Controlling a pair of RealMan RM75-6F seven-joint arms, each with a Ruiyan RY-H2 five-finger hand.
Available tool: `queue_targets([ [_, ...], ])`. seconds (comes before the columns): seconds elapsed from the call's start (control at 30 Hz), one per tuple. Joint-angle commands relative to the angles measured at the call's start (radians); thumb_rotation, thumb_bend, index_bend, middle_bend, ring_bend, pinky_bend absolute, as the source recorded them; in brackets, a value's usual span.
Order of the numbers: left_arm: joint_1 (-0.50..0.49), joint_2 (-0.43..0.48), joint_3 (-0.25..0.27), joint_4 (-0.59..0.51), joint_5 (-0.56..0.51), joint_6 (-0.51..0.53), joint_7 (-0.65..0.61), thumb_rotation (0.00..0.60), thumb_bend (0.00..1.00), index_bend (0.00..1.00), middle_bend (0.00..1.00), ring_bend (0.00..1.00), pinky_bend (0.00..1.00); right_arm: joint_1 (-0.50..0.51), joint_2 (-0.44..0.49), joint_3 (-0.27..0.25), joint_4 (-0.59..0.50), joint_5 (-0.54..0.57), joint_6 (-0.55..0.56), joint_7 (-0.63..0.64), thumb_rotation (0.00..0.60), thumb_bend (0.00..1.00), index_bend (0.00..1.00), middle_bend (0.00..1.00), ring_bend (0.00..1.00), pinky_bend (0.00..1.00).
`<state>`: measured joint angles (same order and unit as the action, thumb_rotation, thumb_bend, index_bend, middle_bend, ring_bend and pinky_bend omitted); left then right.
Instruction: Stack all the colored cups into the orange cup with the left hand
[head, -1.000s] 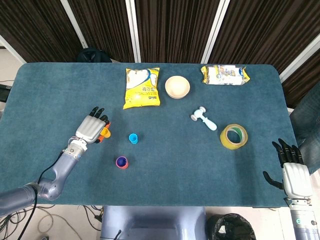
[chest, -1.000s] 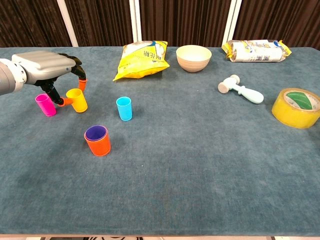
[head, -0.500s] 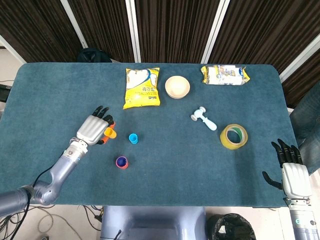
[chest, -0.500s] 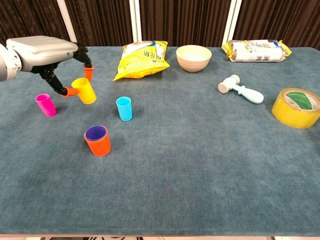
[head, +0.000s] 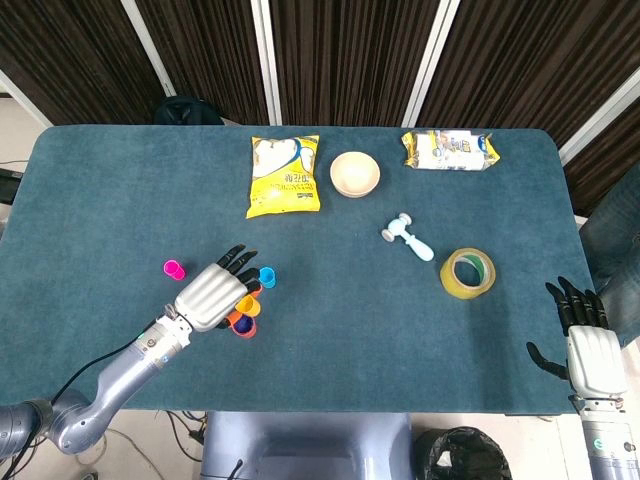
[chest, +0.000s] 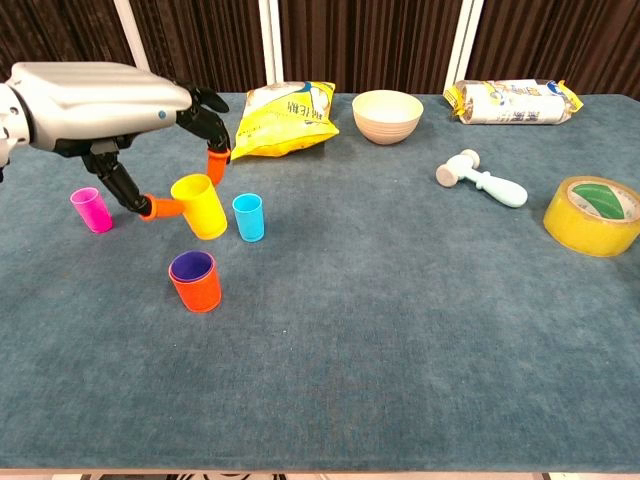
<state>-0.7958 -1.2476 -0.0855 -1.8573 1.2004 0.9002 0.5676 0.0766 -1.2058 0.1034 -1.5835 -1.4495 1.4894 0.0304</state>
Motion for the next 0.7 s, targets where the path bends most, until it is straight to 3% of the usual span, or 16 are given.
queue_targets([
  [0.03, -0.007, 0.000, 0.010, -0.019, -0.025, -0.002, 0.025, 0.600, 0.33, 0.47, 0.25, 0.00, 0.00, 0.000, 0.000, 0.000, 0.000, 0.001, -0.001, 0.000, 0.600, 0.32, 0.09, 0.04, 0.10, 0.00],
  [0.7, -0.007, -0.010, 0.060, -0.036, -0.053, 0.018, 0.091, 0.600, 0.33, 0.47, 0.25, 0.00, 0.00, 0.001, -0.005, 0.004, 0.005, 0.010, -0.005, -0.002, 0.600, 0.32, 0.09, 0.04, 0.10, 0.00],
])
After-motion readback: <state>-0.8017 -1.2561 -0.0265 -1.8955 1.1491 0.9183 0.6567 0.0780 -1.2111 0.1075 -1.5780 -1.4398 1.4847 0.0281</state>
